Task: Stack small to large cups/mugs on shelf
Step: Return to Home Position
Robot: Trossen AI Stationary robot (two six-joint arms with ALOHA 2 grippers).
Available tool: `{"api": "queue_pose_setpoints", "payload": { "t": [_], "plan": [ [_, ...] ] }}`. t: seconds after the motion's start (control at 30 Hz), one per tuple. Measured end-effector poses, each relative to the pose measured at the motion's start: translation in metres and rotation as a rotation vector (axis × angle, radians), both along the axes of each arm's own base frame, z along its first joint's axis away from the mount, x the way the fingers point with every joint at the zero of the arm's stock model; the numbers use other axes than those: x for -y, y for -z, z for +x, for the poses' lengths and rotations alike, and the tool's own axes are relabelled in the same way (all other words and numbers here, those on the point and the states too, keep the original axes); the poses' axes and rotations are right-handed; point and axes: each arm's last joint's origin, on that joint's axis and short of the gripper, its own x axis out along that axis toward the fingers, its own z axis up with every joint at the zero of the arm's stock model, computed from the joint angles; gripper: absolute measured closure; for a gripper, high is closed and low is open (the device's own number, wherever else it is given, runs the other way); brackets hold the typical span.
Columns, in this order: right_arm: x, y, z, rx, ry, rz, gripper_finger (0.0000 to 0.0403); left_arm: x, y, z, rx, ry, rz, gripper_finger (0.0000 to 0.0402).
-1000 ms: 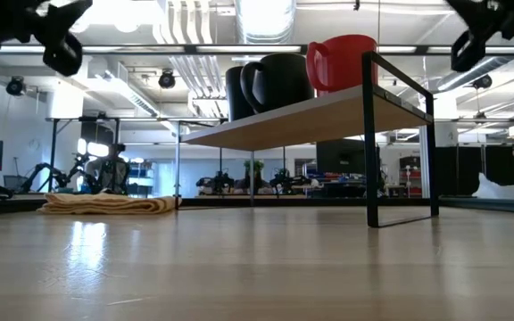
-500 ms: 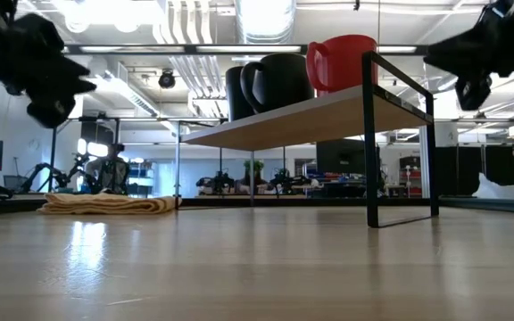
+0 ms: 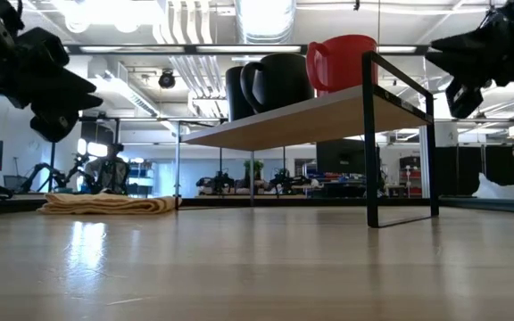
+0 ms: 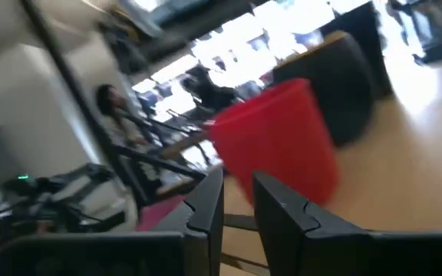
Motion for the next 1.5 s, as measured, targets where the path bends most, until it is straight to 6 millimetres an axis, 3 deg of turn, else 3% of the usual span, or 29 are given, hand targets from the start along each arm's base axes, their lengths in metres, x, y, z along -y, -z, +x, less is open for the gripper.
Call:
{"api": "queue_pose_setpoints", "payload": {
  "t": [0.23,0.5,0.97,1.5],
  "plan": [
    [-0.003,-0.005,-0.001,0.083,-0.076,-0.165,0.0339,-0.001,0.003,0.004,-0.026,-0.053,0.02,0.0307],
    [-0.007,0.013,0.001,-0.085,-0.223,-0.164,0.0339,0.0,0.006,0.007,-0.07,-0.051,0.028,0.0307],
    [-0.005,0.024,0.008,-0.226,-0.147,-0.174,0.0339,0.0,0.011,0.01,-0.119,-0.05,0.037,0.0307],
    [-0.006,0.025,0.009,-0.24,-0.148,-0.175,0.0339,0.0,0.011,0.01,-0.128,-0.05,0.039,0.0307]
  ]
}}
